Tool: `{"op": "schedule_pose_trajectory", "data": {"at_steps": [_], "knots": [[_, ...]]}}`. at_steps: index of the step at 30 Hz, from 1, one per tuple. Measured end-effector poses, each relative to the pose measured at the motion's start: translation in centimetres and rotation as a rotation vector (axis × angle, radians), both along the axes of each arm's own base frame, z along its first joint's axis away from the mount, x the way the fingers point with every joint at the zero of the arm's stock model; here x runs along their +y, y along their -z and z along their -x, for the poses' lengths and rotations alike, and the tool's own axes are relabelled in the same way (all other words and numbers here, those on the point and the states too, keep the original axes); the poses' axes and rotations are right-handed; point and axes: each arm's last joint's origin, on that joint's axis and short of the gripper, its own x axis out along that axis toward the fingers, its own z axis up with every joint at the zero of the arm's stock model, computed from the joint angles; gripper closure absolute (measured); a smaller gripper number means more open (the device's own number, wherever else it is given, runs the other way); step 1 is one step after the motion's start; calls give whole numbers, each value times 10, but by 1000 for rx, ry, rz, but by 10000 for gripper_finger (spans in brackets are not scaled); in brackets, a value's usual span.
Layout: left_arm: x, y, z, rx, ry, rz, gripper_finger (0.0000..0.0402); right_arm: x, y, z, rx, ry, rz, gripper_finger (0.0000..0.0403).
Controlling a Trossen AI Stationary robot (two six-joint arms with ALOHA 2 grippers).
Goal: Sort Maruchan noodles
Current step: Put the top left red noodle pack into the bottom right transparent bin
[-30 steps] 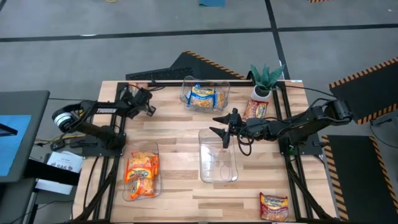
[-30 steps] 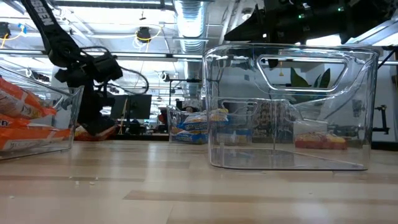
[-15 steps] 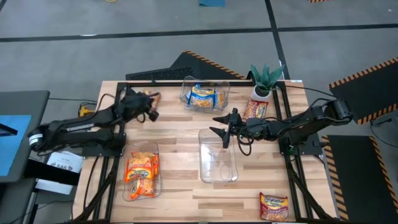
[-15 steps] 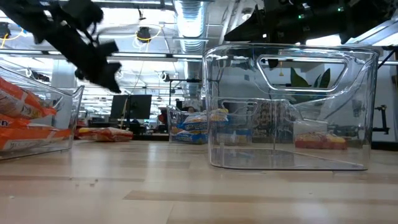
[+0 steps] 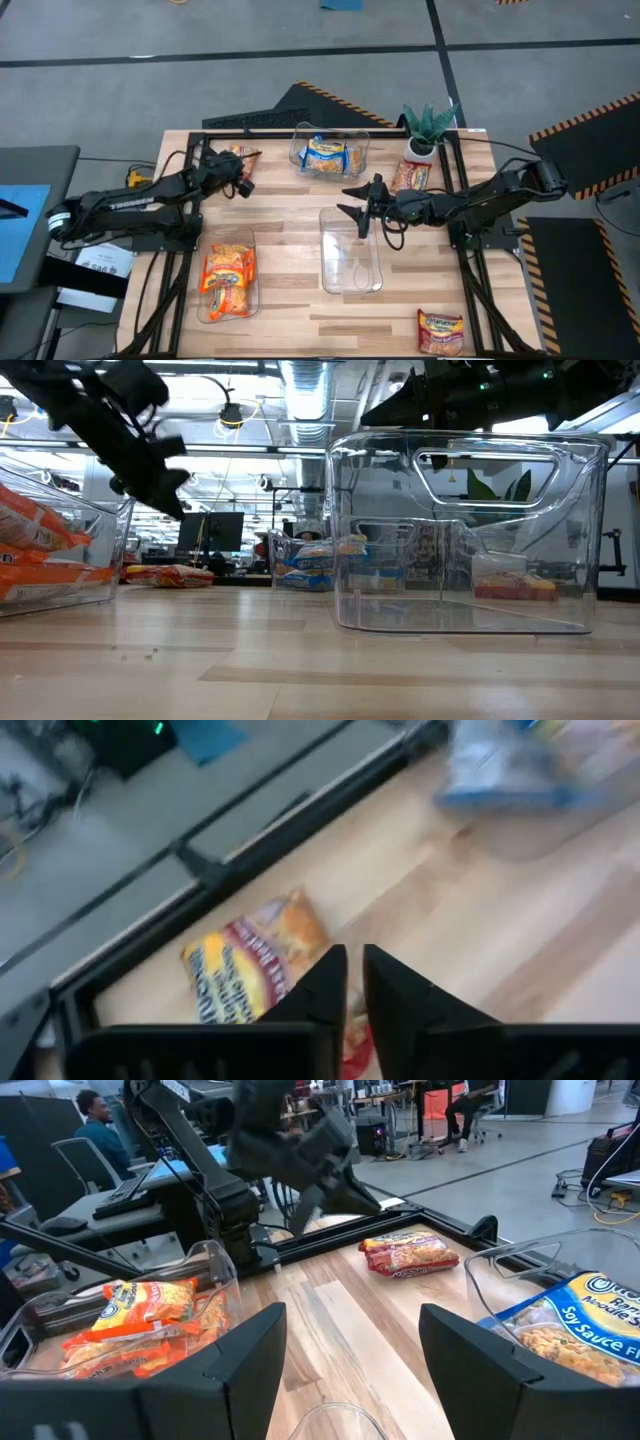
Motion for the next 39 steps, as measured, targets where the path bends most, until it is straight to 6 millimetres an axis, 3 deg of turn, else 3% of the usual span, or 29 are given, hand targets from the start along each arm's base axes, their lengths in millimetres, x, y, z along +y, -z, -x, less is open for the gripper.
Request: {"op": "schedule_pose_trajectory", "data": {"at_steps": [13,23,28,34,39], "knots": [[51,57,-19,150,-91,142,234,0,4,0,40,0,4,148],[75,93,-21,217,-183,181,203,0,4,0,31,3,-18,148],[75,99,-24,262,-181,148,239,0,3,0,31,3,-19,148],[72,98,-25,299,-146,128,376,0,4,0,31,4,-19,148],[60,84,-29,269,-24,132,400,0,4,0,35,4,-19,148]]}}
